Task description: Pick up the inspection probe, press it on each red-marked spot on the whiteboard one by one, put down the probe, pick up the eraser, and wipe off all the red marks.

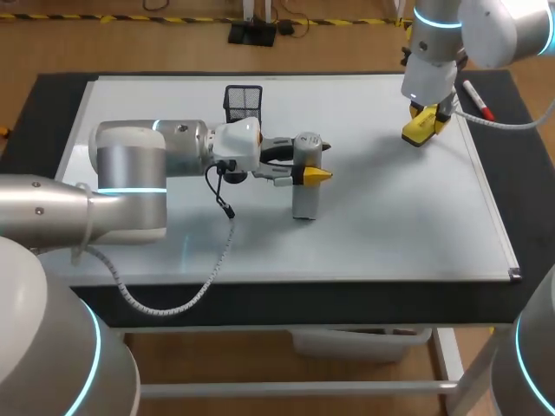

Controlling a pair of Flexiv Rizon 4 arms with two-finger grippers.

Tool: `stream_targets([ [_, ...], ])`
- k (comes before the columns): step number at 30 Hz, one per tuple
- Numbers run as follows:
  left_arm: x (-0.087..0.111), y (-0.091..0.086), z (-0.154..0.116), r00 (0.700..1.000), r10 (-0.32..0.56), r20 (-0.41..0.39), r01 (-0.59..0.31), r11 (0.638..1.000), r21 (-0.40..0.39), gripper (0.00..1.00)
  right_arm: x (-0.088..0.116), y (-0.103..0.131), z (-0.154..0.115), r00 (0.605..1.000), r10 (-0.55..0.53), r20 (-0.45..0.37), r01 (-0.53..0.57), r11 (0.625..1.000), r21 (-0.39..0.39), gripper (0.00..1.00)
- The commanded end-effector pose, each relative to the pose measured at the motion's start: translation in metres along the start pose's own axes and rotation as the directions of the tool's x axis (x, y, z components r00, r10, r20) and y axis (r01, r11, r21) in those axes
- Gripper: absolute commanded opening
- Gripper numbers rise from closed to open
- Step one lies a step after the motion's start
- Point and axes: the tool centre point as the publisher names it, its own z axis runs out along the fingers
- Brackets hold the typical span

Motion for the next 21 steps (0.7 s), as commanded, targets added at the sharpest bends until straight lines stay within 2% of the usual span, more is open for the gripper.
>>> stream_targets([
  [1, -0.0009, 0.0011, 0.0012, 1.0, -0.001, -0.001, 0.001, 1.0, 0.001, 0.0, -0.0004, -0.0008, -0.001, 1.0, -0.002, -0.004, 0.002, 1.0, 0.001, 0.0],
  [21, 0.001, 0.0018, -0.0012, 1.0, 0.004, 0.005, -0.004, 1.0, 0.001, 0.0, -0.0004, -0.0008, -0.001, 1.0, -0.002, -0.004, 0.002, 1.0, 0.001, 0.0],
])
